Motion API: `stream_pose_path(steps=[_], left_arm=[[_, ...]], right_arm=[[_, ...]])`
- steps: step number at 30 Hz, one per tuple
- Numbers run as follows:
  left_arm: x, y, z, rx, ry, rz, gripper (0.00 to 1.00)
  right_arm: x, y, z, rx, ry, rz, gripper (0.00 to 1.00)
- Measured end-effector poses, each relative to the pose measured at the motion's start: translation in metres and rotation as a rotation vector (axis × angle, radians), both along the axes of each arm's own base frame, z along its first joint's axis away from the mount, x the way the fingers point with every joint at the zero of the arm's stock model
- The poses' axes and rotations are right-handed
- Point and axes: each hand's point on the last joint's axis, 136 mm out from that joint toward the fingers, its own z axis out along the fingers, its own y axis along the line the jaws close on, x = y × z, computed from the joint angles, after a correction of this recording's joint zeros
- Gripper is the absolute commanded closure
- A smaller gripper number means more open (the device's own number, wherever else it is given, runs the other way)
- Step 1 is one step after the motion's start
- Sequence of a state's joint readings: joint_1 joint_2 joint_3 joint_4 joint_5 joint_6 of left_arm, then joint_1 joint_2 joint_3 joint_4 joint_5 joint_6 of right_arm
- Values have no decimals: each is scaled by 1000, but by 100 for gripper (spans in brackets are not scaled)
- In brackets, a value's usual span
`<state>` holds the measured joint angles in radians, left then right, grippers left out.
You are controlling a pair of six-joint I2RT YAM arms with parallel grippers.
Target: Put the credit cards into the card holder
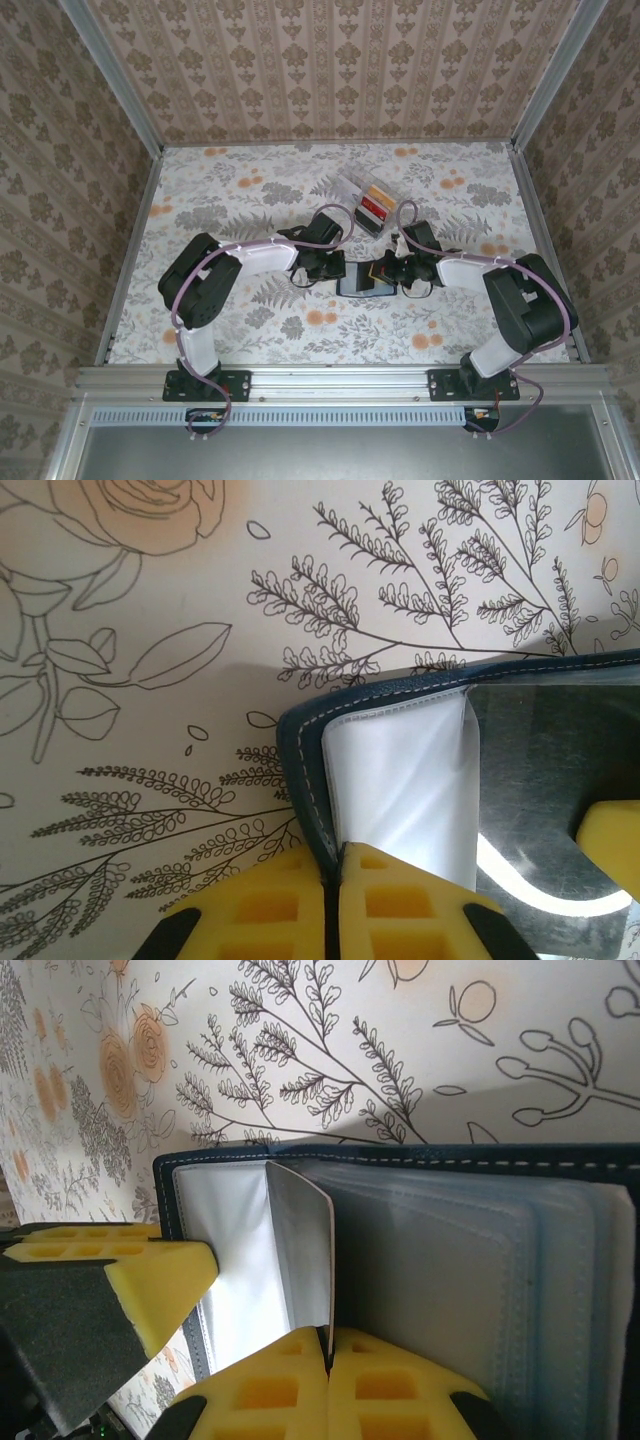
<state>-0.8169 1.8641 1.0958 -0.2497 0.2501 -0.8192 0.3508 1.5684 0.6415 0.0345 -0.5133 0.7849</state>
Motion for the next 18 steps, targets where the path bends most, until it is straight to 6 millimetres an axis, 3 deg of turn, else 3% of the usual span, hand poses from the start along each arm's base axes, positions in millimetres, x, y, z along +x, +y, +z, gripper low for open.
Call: stream_pose_path(steps=[6,18], left_arm=[[0,0,0,3,3,0,93],[1,0,-1,6,1,1,84]], right_arm=[[-3,2,1,11,9,13,100],[-1,18,-5,57,21,55,100]])
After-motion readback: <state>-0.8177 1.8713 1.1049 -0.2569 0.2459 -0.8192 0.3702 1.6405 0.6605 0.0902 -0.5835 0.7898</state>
